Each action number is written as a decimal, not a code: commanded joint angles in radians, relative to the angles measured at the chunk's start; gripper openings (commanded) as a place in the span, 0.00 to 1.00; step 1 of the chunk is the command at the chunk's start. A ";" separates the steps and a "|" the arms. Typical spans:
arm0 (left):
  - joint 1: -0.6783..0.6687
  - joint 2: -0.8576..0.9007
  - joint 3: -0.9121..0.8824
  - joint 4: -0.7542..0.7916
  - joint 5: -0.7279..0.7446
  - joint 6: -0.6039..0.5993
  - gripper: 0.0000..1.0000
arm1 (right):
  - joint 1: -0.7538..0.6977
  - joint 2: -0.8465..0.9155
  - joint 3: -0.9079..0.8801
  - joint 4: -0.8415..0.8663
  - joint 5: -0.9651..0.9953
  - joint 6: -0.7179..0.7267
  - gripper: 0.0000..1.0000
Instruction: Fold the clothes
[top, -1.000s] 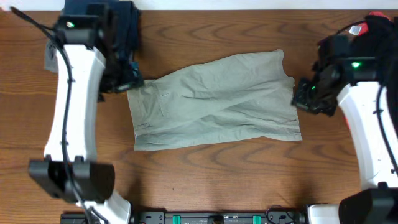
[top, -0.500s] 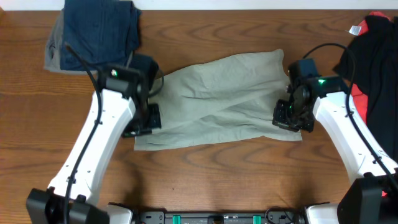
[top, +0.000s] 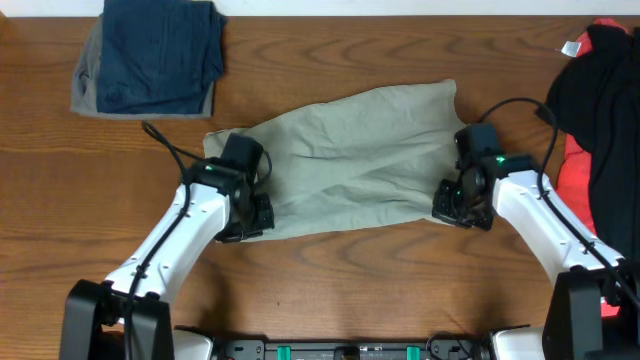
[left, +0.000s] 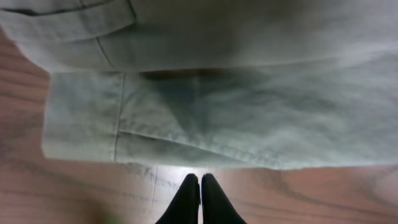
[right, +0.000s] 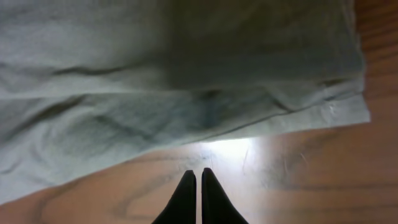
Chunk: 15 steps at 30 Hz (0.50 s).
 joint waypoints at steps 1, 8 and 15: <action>-0.003 0.008 -0.025 0.021 0.010 -0.025 0.06 | 0.004 0.000 -0.038 0.034 0.004 0.035 0.05; -0.002 0.066 -0.025 0.085 0.010 -0.026 0.06 | 0.003 0.002 -0.093 0.108 0.061 0.059 0.06; -0.002 0.153 -0.025 0.084 0.010 -0.025 0.06 | -0.003 0.002 -0.105 0.145 0.074 0.064 0.05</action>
